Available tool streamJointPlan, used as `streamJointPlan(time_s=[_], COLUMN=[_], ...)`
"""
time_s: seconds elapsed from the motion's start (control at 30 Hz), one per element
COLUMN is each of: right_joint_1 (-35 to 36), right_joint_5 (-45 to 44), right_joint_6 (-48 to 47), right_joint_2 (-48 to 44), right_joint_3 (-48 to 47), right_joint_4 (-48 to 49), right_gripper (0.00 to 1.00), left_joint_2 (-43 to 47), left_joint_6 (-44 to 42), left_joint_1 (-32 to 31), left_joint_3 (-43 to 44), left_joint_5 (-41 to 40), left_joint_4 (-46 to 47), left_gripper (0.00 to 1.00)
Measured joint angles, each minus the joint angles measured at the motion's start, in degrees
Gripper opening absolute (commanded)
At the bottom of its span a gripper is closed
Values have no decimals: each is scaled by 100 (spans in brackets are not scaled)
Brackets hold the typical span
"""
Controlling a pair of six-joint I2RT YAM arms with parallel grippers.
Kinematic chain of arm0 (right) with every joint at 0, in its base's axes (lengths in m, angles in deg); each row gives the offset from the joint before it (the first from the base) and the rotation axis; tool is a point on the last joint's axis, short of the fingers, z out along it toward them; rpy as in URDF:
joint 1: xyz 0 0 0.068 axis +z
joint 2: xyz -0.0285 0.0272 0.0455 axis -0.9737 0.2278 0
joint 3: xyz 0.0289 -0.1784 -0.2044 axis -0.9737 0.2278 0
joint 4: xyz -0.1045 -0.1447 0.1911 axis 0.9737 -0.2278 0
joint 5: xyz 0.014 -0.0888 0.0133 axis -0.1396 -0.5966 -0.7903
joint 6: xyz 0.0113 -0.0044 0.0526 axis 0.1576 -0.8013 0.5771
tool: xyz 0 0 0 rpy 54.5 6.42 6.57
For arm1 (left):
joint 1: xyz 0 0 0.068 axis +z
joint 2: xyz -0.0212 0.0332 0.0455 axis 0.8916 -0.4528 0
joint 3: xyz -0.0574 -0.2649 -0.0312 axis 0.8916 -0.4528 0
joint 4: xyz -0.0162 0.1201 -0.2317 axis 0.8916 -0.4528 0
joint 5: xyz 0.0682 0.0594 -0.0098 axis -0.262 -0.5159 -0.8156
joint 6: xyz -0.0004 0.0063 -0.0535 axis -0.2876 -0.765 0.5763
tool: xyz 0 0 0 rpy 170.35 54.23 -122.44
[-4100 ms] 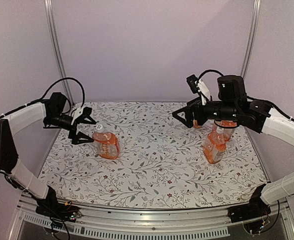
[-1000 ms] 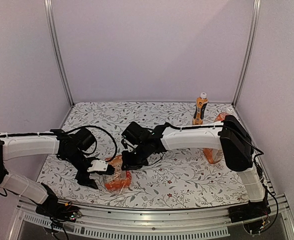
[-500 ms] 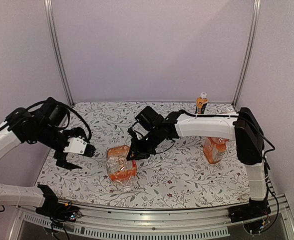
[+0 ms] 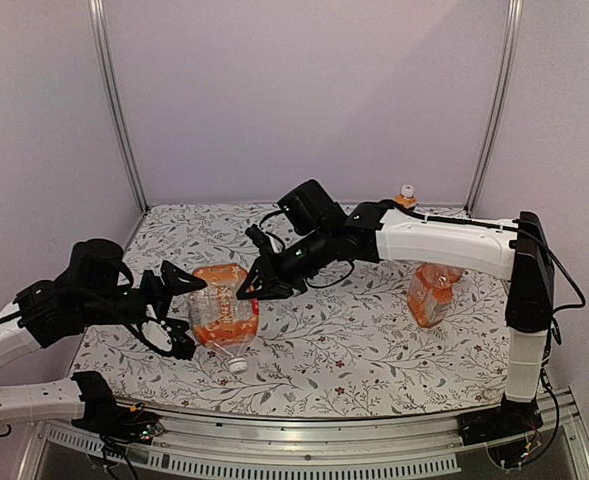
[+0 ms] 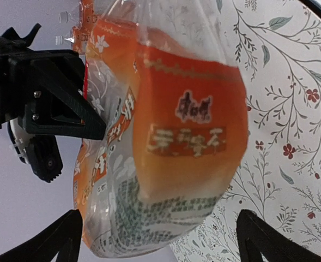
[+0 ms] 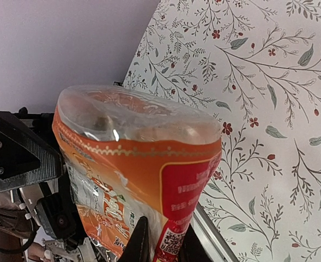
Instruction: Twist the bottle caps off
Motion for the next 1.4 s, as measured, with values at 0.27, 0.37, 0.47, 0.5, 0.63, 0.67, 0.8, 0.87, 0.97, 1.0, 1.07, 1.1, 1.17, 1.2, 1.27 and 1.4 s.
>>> streamJointPlan(time_s=[0.27,0.37,0.47,0.5,0.63,0.67,0.8,0.87,0.97,1.0,1.07,1.1,1.17,1.2,1.27,1.4], right_joint_1=[101,116,101,87,59,61,79,87,118,142,243,321,525,612,765,966], right_joint_5=[74,68,39,13,-52,-87,-520,-826,-1379,-1591,-1912,-2013,-2074,-2057,-1939,-1556], right_joint_6=[164,227,219,254,79,31,-411,-693,-1235,-1462,-1926,-2221,-2883,-3182,-3792,-4986], right_joint_2=[-11,-11,-26,-33,-114,-164,-629,-997,-1665,-1893,-2234,-2369,-2597,-2680,-2844,-3016], right_joint_3=[-173,-247,-247,-247,-247,-247,-223,-140,7,37,76,107,245,341,629,1235], right_joint_4=[46,26,22,15,11,0,-35,-72,-181,-214,-238,-229,-192,-155,-11,387], right_gripper=[0,15,45,53,66,68,72,73,73,74,75,75,76,78,81,84], left_joint_2=[-157,-260,-339,-367,-415,-420,-455,-483,-564,-601,-660,-680,-721,-728,-756,-791], left_joint_6=[-188,-173,-9,85,719,929,2031,2660,3595,3952,4500,4721,5141,5261,5539,5836], left_joint_1=[-149,-210,-254,-258,-264,-264,-282,-280,-280,-275,-249,-234,-216,-214,-214,-203], left_joint_3=[-337,-402,-367,-345,-79,39,546,769,1126,1266,1475,1556,1703,1733,1786,1797], left_joint_5=[48,59,26,2,-44,-48,-2,13,149,254,522,678,1062,1187,1502,1853], left_joint_4=[1143,1453,1508,1504,1311,1211,743,468,15,-162,-424,-529,-728,-778,-879,-1014], left_gripper=[76,51,38,34,30,30,31,32,32,33,33,33,33,33,33,33])
